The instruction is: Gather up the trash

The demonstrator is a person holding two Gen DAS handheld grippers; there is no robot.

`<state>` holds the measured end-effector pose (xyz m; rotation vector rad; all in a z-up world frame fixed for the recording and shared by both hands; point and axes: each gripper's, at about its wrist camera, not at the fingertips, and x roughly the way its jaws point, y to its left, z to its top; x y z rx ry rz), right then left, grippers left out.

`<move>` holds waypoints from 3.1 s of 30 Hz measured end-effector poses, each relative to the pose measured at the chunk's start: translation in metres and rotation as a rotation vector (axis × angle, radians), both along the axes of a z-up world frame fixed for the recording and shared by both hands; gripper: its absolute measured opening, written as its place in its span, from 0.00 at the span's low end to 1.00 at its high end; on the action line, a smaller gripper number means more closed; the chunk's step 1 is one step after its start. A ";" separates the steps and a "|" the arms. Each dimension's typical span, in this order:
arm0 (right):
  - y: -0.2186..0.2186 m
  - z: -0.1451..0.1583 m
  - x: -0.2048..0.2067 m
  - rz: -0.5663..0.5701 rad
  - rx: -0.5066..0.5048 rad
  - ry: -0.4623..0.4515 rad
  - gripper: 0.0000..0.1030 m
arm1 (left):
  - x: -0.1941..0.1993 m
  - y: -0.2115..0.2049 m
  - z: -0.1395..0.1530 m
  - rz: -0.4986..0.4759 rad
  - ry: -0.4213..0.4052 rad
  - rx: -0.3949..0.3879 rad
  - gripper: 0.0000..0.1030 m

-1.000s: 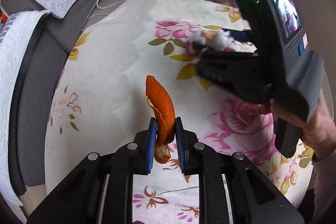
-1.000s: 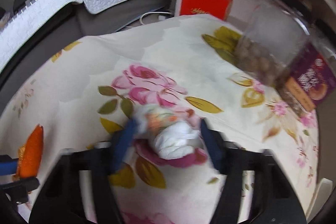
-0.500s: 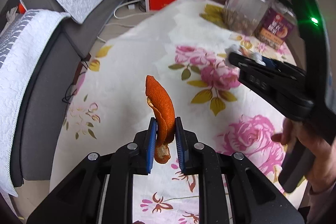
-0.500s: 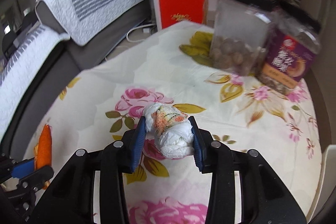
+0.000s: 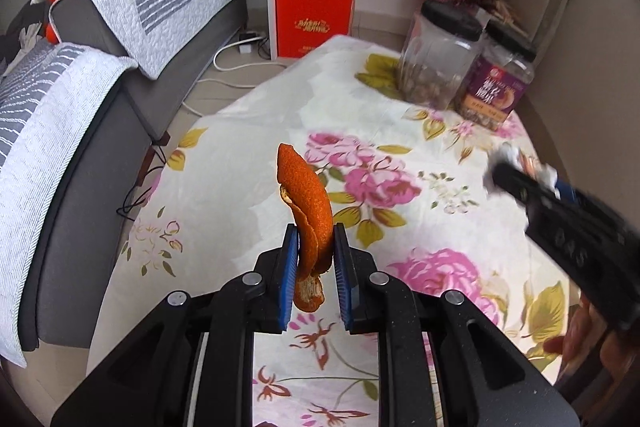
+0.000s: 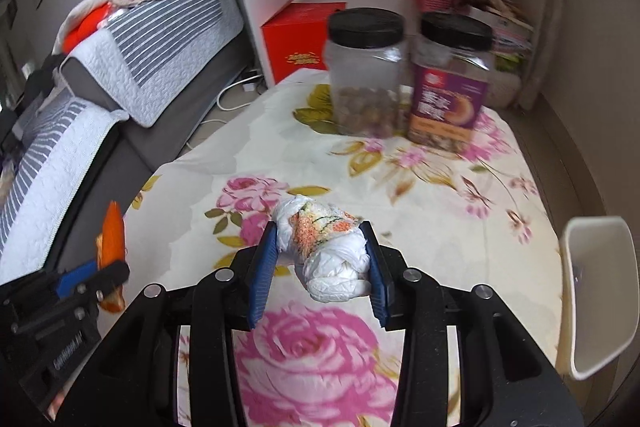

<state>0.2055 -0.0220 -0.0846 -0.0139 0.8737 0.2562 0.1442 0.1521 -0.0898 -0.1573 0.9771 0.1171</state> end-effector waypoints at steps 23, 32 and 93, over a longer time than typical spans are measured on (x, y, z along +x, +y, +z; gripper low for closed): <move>-0.079 0.007 -0.037 -0.104 -0.021 -0.133 0.37 | 0.006 -0.075 0.017 -0.033 -0.065 0.035 0.18; -0.115 0.016 -0.041 -0.162 -0.017 -0.155 0.38 | 0.013 -0.117 0.021 -0.083 -0.080 0.041 0.18; -0.376 0.100 -0.188 -0.889 -0.189 -0.427 0.93 | -0.036 -0.382 0.084 -0.506 -0.362 0.104 0.90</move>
